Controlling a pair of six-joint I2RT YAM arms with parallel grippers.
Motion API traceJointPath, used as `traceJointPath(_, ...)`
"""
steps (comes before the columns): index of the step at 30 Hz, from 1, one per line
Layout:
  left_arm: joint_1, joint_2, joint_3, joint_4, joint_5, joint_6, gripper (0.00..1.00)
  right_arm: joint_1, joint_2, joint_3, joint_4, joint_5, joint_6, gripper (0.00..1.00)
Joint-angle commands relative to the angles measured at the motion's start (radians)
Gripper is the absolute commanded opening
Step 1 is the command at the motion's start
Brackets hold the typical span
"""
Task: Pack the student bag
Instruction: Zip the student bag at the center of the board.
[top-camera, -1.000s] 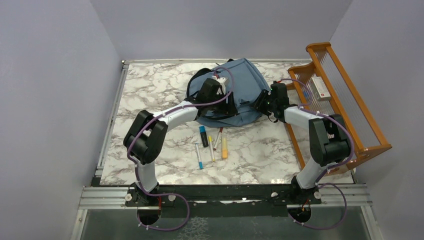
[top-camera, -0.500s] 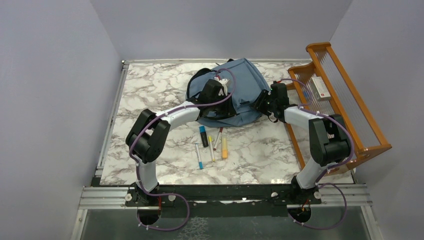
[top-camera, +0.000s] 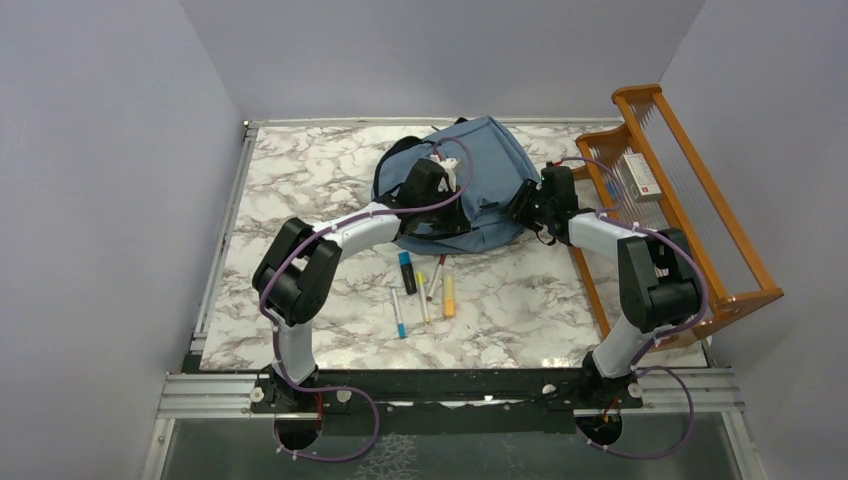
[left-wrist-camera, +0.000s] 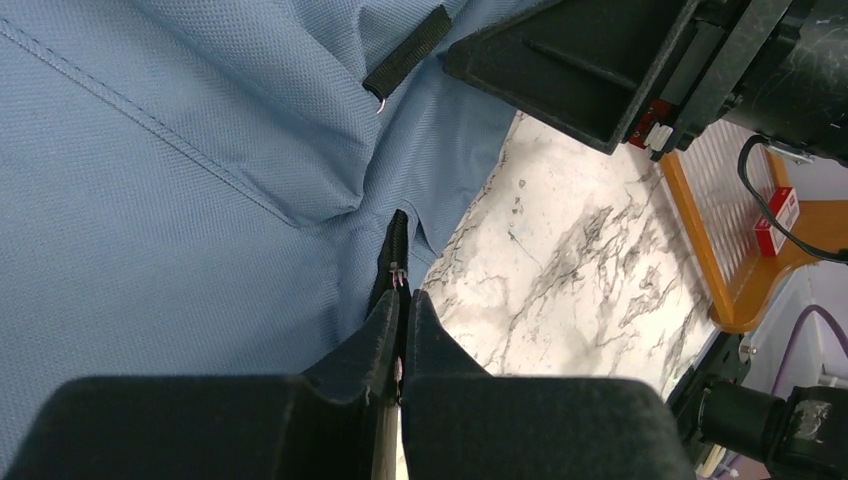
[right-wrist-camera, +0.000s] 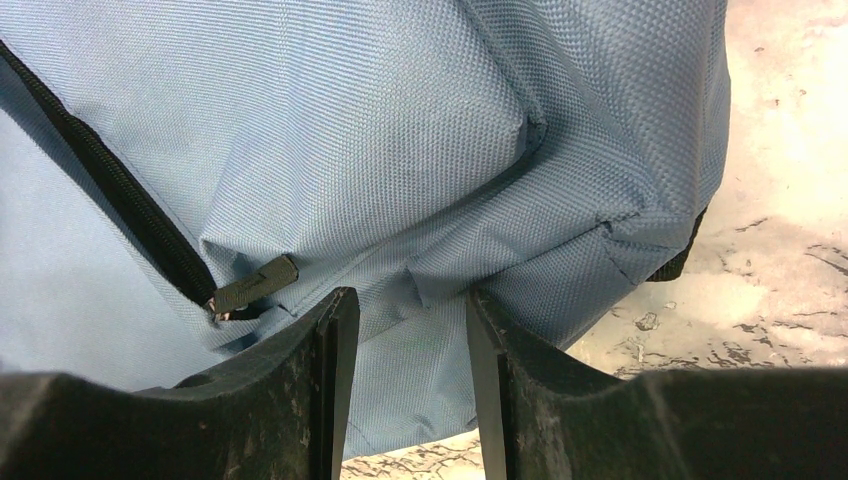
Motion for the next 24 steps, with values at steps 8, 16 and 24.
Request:
traceJointPath(8, -0.008, -0.029, 0.063, -0.023, 0.021, 0.095, 0.0, -0.014, -0.231, -0.101, -0.04, -0.012, 0.066, 0.52)
traceJointPath(16, -0.011, -0.067, 0.069, -0.016, 0.043, 0.097, 0.0, -0.014, -0.324, -0.26, 0.017, -0.153, 0.331, 0.65)
traceJointPath(24, -0.021, -0.09, 0.067, -0.016, 0.063, 0.103, 0.0, -0.014, -0.258, -0.324, 0.148, -0.224, 0.572, 0.8)
